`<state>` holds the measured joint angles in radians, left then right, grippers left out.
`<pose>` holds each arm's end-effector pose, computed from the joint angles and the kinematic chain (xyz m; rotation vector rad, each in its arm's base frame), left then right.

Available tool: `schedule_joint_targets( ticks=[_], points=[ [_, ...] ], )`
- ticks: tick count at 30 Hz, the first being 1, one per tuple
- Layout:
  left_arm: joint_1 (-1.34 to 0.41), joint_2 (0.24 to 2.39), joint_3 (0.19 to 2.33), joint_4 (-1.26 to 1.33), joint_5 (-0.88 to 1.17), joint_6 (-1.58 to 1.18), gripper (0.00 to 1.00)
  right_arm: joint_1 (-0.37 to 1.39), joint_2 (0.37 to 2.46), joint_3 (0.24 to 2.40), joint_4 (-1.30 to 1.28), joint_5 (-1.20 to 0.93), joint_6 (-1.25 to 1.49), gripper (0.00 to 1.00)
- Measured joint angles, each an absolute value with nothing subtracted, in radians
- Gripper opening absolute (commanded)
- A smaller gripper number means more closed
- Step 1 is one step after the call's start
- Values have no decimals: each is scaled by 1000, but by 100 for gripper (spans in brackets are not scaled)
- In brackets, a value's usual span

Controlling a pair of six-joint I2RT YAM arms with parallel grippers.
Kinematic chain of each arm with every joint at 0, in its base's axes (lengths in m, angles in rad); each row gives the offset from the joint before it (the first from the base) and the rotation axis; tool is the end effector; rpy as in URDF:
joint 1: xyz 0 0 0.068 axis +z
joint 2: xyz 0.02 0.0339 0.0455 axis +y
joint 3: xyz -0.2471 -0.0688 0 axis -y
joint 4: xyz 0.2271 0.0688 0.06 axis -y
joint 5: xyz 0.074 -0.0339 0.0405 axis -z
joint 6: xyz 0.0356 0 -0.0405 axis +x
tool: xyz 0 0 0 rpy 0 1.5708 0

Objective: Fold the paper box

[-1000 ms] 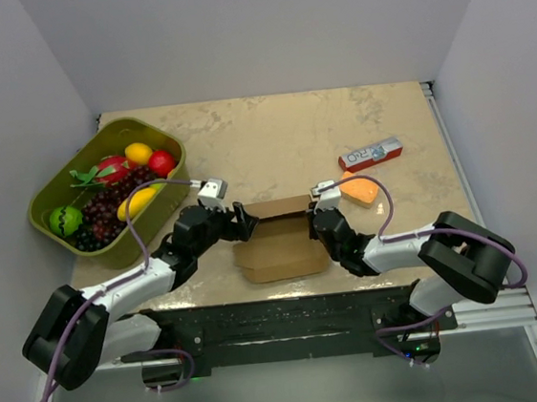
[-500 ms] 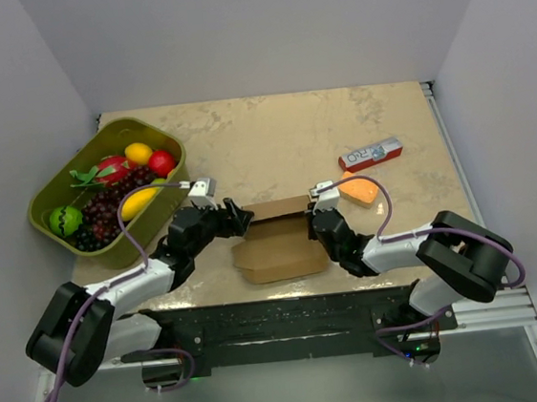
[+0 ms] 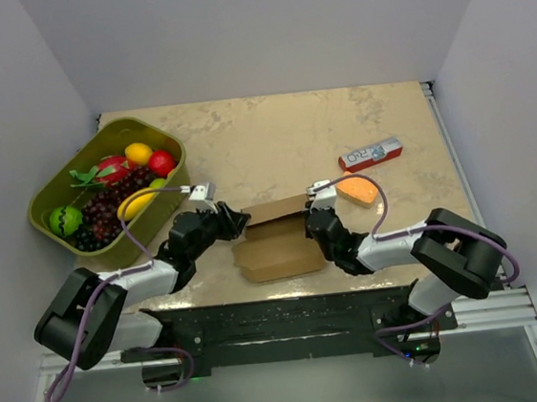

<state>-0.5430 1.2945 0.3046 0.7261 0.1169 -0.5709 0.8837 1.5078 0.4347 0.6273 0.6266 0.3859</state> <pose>0.1973 -0.1239 0.1658 0.0594 1.9257 -0.8746 0.1800 0.1865 0.1449 -0.0917 1.9313 0.2141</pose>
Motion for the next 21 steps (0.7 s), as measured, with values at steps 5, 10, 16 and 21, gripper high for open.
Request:
schedule_joint_targets(
  ticks=[5, 10, 16, 21],
  points=[
    [-539, 1320, 297, 781, 124, -588, 34, 896, 1533, 480, 557, 713, 464, 0],
    [-539, 1325, 295, 800, 129, -591, 33, 909, 1591, 560, 462, 828, 586, 0],
    [-540, 1338, 279, 778, 151, -591, 33, 911, 1643, 618, 397, 926, 727, 0],
    [-540, 1344, 279, 777, 160, -590, 39, 913, 1650, 618, 405, 943, 750, 0]
  ],
)
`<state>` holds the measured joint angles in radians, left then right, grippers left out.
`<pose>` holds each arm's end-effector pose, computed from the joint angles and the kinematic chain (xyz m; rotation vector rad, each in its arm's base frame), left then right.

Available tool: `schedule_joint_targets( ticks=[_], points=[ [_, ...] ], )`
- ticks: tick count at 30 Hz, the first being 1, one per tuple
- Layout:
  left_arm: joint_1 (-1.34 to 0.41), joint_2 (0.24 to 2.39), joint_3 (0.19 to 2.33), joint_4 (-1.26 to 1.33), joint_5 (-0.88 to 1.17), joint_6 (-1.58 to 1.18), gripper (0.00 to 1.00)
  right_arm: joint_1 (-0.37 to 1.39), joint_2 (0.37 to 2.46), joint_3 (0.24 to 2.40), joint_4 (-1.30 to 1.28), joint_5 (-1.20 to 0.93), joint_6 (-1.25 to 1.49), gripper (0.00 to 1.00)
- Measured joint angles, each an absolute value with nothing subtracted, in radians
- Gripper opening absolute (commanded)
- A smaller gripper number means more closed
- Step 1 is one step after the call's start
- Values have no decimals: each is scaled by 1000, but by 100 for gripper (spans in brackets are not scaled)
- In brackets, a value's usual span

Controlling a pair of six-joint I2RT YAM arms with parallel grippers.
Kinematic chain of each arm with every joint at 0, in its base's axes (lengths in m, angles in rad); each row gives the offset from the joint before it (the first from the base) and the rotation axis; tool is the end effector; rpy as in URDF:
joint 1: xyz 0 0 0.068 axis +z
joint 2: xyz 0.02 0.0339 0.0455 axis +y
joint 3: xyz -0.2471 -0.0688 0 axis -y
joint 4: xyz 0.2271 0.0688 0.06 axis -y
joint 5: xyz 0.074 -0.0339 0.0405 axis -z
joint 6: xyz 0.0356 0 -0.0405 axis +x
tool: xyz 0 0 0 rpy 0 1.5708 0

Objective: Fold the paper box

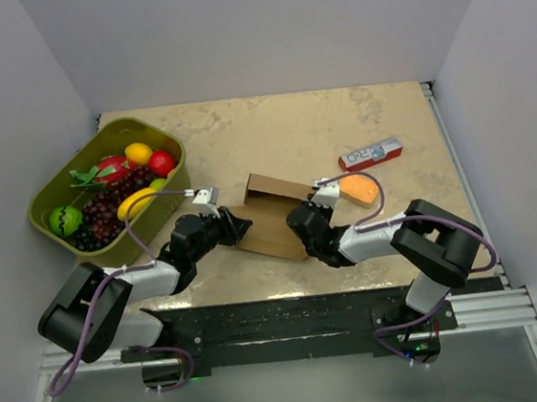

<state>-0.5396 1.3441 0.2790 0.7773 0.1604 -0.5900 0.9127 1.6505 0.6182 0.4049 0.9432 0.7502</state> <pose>0.1958 -0.1239 0.1537 0.0681 1.9599 -0.9154 0.1968 0.2074 0.1399 0.3315 1.8944 0.0620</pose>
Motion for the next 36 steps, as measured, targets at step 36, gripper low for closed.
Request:
schedule_joint_targets(
  ticks=[36],
  points=[
    [-516, 1230, 329, 623, 97, -553, 54, 925, 1559, 440, 701, 610, 387, 4]
  ],
)
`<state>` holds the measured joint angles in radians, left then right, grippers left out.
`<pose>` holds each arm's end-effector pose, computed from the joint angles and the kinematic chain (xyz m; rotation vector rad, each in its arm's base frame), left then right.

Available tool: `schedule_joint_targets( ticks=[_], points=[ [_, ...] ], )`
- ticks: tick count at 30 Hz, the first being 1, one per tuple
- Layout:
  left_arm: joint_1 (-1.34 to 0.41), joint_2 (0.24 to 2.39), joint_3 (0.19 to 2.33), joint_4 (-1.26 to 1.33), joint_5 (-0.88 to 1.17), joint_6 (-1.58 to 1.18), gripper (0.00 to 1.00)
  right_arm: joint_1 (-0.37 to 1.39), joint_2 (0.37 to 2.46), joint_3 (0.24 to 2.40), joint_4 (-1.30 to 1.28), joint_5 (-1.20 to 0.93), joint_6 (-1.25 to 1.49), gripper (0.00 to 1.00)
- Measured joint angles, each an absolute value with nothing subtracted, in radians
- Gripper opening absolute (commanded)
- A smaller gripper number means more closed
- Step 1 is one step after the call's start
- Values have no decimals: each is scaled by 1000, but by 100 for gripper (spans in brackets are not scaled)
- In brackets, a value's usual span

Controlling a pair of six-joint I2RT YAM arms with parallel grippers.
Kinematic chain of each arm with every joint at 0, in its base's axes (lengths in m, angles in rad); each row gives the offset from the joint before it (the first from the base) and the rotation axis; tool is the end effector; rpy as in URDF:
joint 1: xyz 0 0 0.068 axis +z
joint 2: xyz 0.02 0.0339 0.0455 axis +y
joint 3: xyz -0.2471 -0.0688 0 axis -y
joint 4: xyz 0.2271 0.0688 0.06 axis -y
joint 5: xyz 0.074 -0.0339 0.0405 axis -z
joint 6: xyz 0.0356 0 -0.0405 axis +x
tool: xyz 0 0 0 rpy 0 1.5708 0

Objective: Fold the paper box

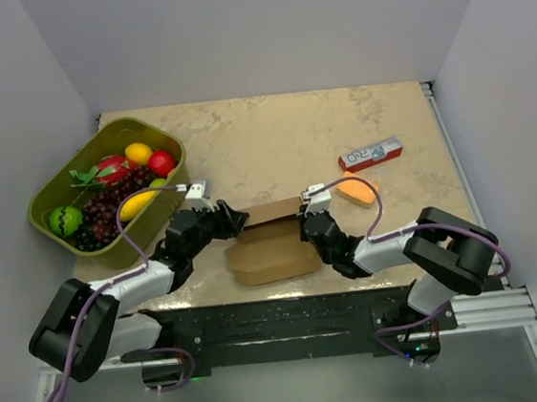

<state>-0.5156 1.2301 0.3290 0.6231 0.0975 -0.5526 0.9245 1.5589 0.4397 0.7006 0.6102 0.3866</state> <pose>0.1990 -0.1168 0.1756 0.0353 1.9309 -0.8223 0.1755 0.1988 0.1405 -0.1288 1.9157 0.2753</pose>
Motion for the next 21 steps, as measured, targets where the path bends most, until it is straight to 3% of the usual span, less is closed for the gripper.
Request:
schedule_joint_targets(
  ticks=[7, 21],
  points=[
    [-506, 1259, 295, 693, 96, -566, 44, 929, 1572, 440, 721, 616, 385, 19],
    [-505, 1279, 295, 721, 101, -566, 43, 936, 1644, 416, 717, 637, 420, 49]
  ],
)
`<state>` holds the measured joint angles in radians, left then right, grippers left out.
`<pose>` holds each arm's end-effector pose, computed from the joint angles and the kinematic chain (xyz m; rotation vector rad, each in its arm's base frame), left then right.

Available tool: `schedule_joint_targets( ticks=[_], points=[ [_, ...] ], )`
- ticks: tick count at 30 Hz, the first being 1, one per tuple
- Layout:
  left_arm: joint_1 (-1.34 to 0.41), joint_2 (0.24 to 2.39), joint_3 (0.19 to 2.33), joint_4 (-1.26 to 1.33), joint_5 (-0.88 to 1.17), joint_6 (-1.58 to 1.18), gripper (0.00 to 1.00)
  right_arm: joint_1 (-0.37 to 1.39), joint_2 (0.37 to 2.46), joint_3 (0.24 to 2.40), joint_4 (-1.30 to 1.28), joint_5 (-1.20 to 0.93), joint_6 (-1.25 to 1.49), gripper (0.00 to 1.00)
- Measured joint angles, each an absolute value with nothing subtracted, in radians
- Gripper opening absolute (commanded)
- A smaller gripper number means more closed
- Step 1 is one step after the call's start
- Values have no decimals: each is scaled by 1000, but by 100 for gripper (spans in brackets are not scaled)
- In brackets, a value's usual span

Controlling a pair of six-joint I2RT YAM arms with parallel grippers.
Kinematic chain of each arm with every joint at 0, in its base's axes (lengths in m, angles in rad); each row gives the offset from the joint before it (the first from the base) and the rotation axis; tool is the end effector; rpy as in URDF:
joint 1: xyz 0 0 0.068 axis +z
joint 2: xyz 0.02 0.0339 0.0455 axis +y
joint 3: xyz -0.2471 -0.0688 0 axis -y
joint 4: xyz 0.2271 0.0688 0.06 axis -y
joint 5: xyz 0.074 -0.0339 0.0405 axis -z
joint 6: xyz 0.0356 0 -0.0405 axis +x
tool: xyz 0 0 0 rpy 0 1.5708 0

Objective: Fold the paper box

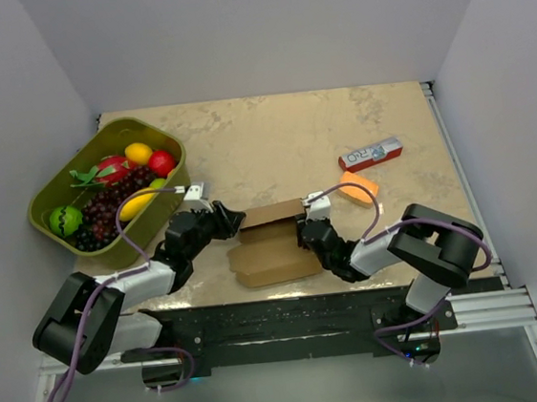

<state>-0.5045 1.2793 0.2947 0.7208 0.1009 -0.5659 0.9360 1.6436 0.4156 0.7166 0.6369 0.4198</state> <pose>0.1998 -0.1144 0.1657 0.0152 1.9175 -0.8315 0.1714 0.1970 0.1160 -0.1335 1.9770 0.2148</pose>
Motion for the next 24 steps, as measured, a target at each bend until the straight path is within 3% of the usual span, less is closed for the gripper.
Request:
schedule_joint_targets(
  ticks=[9, 24],
  points=[
    [-505, 1292, 307, 717, 112, -565, 42, 936, 1571, 329, 749, 646, 419, 57],
    [-505, 1296, 319, 704, 121, -561, 41, 936, 1595, 369, 817, 679, 349, 52]
  ],
)
